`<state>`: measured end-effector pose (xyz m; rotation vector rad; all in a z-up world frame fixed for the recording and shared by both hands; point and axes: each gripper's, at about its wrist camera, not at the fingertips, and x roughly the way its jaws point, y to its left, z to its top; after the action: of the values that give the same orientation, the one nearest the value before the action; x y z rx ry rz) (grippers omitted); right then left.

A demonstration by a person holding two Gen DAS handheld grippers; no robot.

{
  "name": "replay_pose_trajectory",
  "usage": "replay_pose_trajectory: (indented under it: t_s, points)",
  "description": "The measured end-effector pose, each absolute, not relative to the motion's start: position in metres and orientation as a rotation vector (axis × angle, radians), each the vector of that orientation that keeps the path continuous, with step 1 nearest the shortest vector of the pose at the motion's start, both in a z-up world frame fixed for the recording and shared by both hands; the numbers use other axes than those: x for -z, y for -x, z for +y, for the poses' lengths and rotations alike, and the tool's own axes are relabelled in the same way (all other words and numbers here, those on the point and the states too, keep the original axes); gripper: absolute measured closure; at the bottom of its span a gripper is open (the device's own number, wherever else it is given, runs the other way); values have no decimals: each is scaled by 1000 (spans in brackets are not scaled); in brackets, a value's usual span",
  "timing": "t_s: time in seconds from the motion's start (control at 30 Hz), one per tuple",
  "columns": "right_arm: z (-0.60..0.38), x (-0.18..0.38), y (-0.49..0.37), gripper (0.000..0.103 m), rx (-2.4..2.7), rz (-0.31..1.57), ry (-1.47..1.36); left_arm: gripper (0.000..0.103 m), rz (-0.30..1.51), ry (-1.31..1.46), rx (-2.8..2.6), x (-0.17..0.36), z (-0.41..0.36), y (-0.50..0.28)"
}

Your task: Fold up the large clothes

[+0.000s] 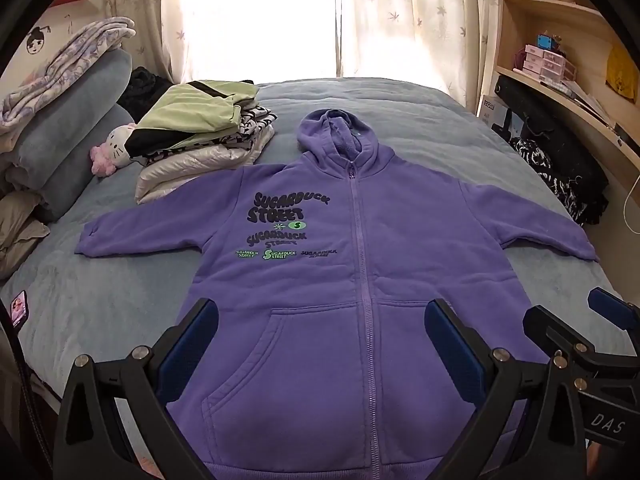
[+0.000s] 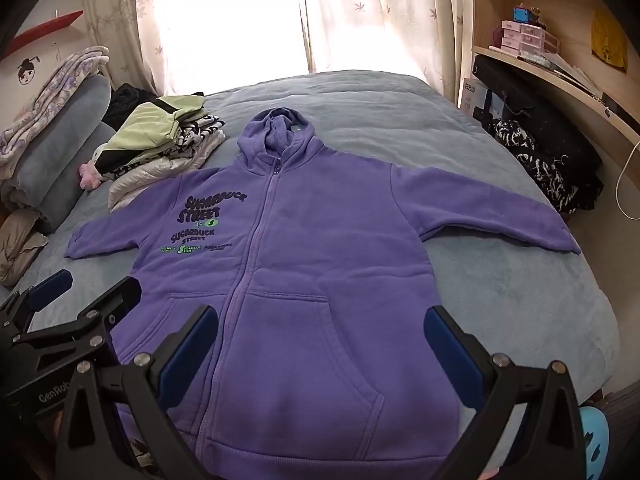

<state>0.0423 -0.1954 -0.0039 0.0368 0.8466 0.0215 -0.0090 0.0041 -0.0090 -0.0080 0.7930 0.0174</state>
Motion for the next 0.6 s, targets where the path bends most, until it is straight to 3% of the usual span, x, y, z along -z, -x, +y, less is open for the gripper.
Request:
replay_pose_trajectory:
  t_s: [0.6]
  points:
    - [-196, 9, -42, 0, -24, 850, -45, 1, 803, 4, -22, 8, 6, 13]
